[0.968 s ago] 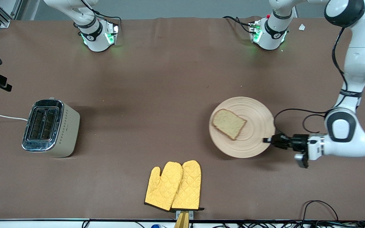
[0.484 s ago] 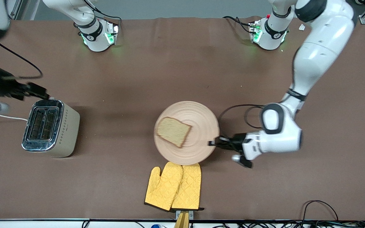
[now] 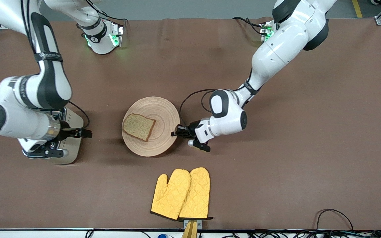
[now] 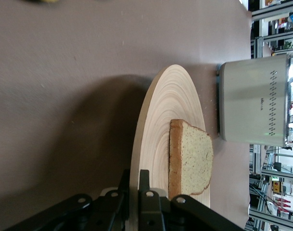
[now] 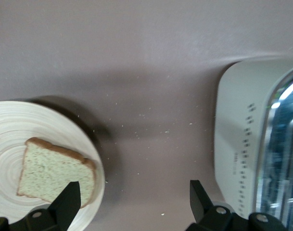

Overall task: Move plate and put bread in toaster
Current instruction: 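Slide the plate toward the toaster while the right gripper reaches the bread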

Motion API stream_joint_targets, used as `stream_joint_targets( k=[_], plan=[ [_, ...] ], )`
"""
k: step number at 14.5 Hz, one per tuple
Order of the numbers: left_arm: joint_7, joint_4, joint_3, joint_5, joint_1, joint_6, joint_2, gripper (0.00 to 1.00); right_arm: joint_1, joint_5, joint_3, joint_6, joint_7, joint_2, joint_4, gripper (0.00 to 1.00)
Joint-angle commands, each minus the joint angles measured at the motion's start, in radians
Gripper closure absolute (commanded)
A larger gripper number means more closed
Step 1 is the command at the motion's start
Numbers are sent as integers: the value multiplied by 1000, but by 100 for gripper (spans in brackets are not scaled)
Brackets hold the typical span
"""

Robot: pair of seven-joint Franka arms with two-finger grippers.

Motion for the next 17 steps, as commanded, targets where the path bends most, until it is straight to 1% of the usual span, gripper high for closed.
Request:
stream_joint_targets(
  k=[1,2,3,4,5,6,7,8,9,10,11,12,13,14,16,17],
  plan=[
    [88,99,-10,-76,-1,-17,70,99,31,16,-7,17,61,-23,-79,0],
    [137,98,-10,-122,-3,-17,75,97,57,16,-7,18,70,-23,-85,0],
    [176,96,-9,-174,-3,-17,78,92,74,16,-8,27,72,-23,-89,0],
    [185,91,-7,-208,-3,-19,78,68,82,16,-8,67,82,-25,-120,0],
    [176,87,-7,-228,-4,-17,73,38,85,16,-7,136,91,-38,-183,0],
    [170,82,-7,-266,-13,-16,67,0,97,16,-7,208,93,-61,-249,0],
    [165,82,-4,-295,-22,-6,49,0,115,16,-8,274,104,-86,-309,0],
    [132,82,-1,-283,-39,10,32,0,120,16,-8,315,137,-98,-347,0],
    [63,82,23,-256,-42,12,5,0,132,16,-8,340,168,-106,-374,0],
    [-4,81,72,-169,-33,-24,-17,0,148,16,-8,363,188,-109,-398,0],
    [-75,82,97,-56,-18,-130,-29,0,154,16,-8,374,214,-111,-417,0],
    [-156,90,108,67,23,-235,-45,0,161,16,-8,373,276,-114,-426,0],
    [-193,94,102,156,71,-303,-54,0,178,14,-8,371,332,-114,-435,0],
    [-195,104,96,216,136,-395,-55,0,197,14,-8,371,354,-114,-437,2],
    [-172,154,99,286,239,-576,-68,0,211,14,-10,374,383,-109,-437,8],
    [-166,168,100,321,293,-648,-78,0,212,14,-10,374,384,-108,-437,13]
  ],
)
